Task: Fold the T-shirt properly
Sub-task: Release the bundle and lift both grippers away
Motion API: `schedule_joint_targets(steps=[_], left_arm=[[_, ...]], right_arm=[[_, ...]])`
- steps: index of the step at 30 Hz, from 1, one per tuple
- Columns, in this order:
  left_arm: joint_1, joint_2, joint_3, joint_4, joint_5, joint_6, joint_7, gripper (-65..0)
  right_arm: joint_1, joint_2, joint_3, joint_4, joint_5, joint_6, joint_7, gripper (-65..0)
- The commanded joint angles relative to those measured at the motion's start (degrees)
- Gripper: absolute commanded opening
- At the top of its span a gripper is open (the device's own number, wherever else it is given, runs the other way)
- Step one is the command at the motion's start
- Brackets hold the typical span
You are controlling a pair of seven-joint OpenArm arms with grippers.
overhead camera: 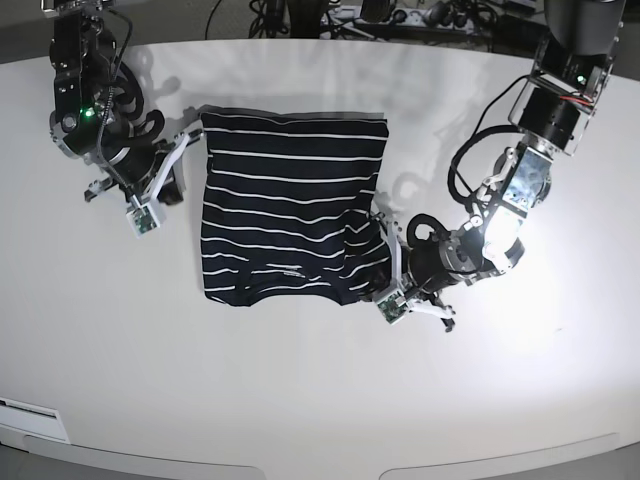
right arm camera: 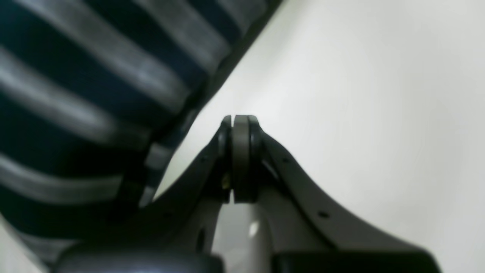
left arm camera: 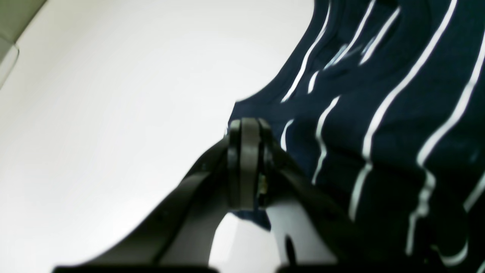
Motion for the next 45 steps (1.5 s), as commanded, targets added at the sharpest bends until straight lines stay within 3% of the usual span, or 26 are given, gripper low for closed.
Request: schedule_joint_targets(steps=[1,3,6,8,12,14,17,21,23,26,30,36,45], left_arm=[[-1.62,-0.7,-0.35,1.75,-1.95,-0.07,-1.33,-65.0],[-1.64,-1.68,-0.59,2.86,-4.68,-2.01,-1.09,-65.0],[-1.6,-3.54,-1.88,4.5,-12.26,-9.09,-0.2,-65.0],[-1.4,-4.74,-3.45,5.46,-20.5,-10.9,1.33,-65.0],[0.9,-5.97,-8.57,8.17,-37.66,-10.9,7.23,-65.0],[2.6,-5.95,-12.04,8.79,-43.91,-10.9,12.7,-65.0],[5.46,-5.95,-17.07,8.92,-54.31,-10.9,21.14,-65.0],[9.64,-6.19,-24.15,9.01,-67.82,-10.9,32.11,-65.0],[12.5,-6.88,-27.41,9.22,-69.01,-10.9,36.22,-65.0],[18.12,-8.11,-31.5,11.93,-69.01,-10.9,38.07,-65.0],[26.56,-9.6,-36.35,19.04,-69.01,-10.9,38.14,-65.0],[40.57,-9.73,-44.92,32.35,-69.01,-10.9,38.36,-65.0],[63.98,-9.55,-51.82,45.44,-69.01,-10.9,38.8,-65.0]], right_arm=[[1.27,0.66,1.07,2.08,-0.79,-1.99,2.27,-65.0],[1.7,0.66,2.82,3.89,-0.7,-4.98,4.2,-65.0],[1.77,0.66,6.23,6.38,2.32,-4.85,5.84,-65.0],[1.44,0.66,9.4,7.61,7.1,-0.74,6.54,-65.0],[-0.44,0.66,17.2,8.11,23.67,15.63,7.13,-65.0],[-1.79,0.68,20.98,8.11,32.72,22.08,7.08,-65.0],[-3.45,0.68,26.4,8.11,43.85,22.22,3.63,-65.0],[-6.4,0.68,32.46,8.11,52.94,22.22,-2.82,-65.0],[-8.61,0.68,34.56,8.11,57.27,22.22,-6.03,-65.0],[-12.55,0.66,37.53,8.13,62.04,22.22,-10.75,-65.0],[-17.9,0.66,42.34,8.28,62.04,22.22,-15.87,-65.0],[-26.77,0.63,48.61,9.88,62.04,22.22,-17.31,-65.0],[-38.36,0.63,50.07,10.14,62.04,22.22,-20.94,-65.0]])
